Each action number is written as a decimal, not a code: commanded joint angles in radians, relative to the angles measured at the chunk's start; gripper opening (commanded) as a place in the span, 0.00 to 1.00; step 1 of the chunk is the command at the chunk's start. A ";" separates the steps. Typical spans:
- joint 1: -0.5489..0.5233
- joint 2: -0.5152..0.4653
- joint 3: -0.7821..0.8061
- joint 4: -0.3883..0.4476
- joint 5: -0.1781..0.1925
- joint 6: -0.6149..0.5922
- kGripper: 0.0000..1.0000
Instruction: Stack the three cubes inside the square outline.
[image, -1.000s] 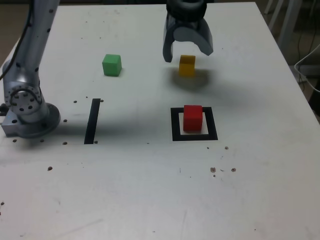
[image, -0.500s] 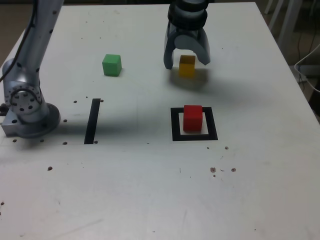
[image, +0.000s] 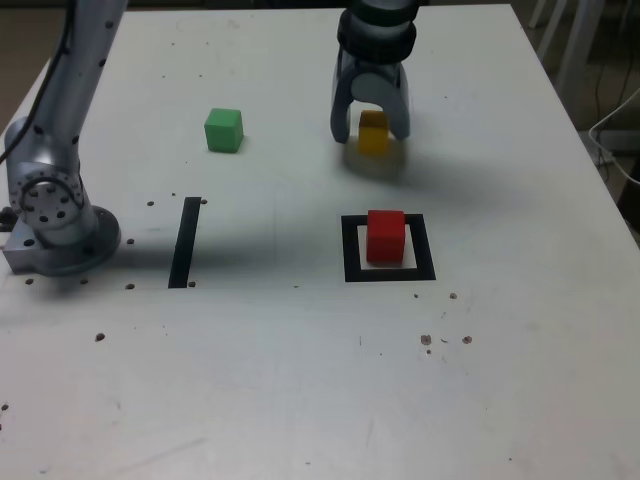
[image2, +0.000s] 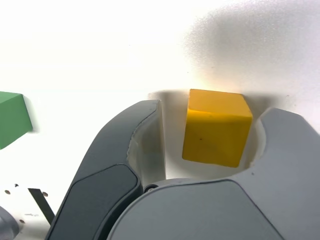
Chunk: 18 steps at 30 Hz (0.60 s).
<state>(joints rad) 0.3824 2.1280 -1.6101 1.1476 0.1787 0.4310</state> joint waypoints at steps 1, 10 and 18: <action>0.002 -0.003 0.003 -0.005 -0.005 0.002 0.40; 0.002 -0.003 0.007 -0.008 -0.010 0.015 0.29; 0.000 -0.011 -0.015 0.026 -0.007 0.026 0.25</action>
<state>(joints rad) 0.3824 2.1277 -1.6158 1.1633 0.1704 0.4534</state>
